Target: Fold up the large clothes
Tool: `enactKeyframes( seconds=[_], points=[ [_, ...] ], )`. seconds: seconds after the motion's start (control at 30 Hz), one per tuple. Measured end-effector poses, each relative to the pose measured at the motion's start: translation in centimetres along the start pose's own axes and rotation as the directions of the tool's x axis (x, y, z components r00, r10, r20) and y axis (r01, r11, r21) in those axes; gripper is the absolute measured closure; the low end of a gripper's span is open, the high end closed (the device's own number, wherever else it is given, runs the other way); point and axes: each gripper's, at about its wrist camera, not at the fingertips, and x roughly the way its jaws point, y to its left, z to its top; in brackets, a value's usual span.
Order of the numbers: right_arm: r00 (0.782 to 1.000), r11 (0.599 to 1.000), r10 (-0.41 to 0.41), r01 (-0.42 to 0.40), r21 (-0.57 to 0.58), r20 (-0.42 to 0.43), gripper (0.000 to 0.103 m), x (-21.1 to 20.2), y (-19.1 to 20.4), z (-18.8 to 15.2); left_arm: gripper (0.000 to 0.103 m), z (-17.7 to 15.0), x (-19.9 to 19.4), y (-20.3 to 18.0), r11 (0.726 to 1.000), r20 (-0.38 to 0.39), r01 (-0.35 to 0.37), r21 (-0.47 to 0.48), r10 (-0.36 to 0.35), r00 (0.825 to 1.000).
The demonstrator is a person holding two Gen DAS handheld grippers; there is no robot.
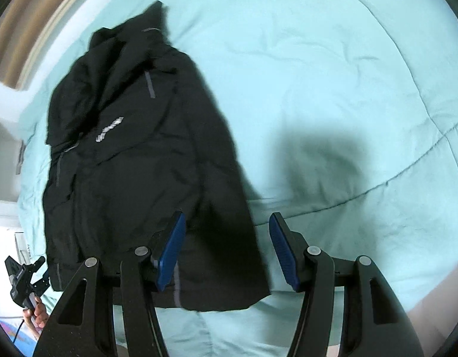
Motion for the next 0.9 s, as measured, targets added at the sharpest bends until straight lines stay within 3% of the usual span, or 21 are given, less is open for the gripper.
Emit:
enactKeyframes(
  seconds=[0.1,0.17,0.3,0.4,0.43,0.5,0.53,0.7,0.77,0.9],
  points=[
    [1.000,1.000,-0.015,0.016,0.023,-0.023,0.042,1.5,-0.9,0.0,0.044,0.2,2.1,0.8,1.000,-0.054,-0.005,-0.019,0.004,0.999],
    [0.999,0.999,0.009,-0.007,0.047,-0.050,0.042,2.9,-1.3,-0.2,0.033,0.2,2.7,1.2,0.999,-0.071,0.019,-0.026,-0.021,0.997],
    [0.992,0.992,0.088,-0.079,0.095,-0.088,0.041,4.6,-1.7,-0.9,0.031,0.2,2.7,1.4,0.998,-0.081,0.060,-0.028,-0.062,0.995],
    [0.990,0.993,0.097,-0.089,0.079,-0.098,0.041,4.8,-1.2,-1.7,0.031,-0.2,2.2,1.3,0.996,-0.075,0.087,0.004,-0.086,0.993],
    [0.990,0.994,0.095,-0.090,0.058,-0.105,0.041,4.7,-0.9,-2.1,0.033,-0.6,1.9,1.2,0.994,-0.077,0.104,0.020,-0.103,0.992],
    [0.989,0.995,0.098,-0.097,0.017,-0.114,0.048,4.3,-0.1,-2.7,0.048,-1.4,1.2,0.9,0.989,-0.095,0.140,0.056,-0.134,0.986],
    [0.986,0.994,0.112,-0.113,-0.007,-0.122,0.058,4.1,0.4,-3.0,0.052,-1.8,0.9,0.6,0.986,-0.103,0.150,0.078,-0.142,0.985],
    [0.968,0.972,0.201,-0.216,-0.090,-0.148,0.060,2.4,2.6,-4.3,0.052,-3.7,0.1,0.2,0.972,-0.147,0.198,0.125,-0.179,0.973],
    [0.965,0.972,0.212,-0.224,-0.066,-0.155,0.058,3.0,2.6,-4.0,0.052,-3.8,0.7,0.4,0.978,-0.145,0.170,0.120,-0.152,0.978],
    [0.956,0.972,0.235,-0.233,0.034,-0.177,0.055,5.1,2.2,-3.4,0.052,-3.5,1.5,0.4,0.982,-0.115,0.174,0.073,-0.165,0.980]
  ],
)
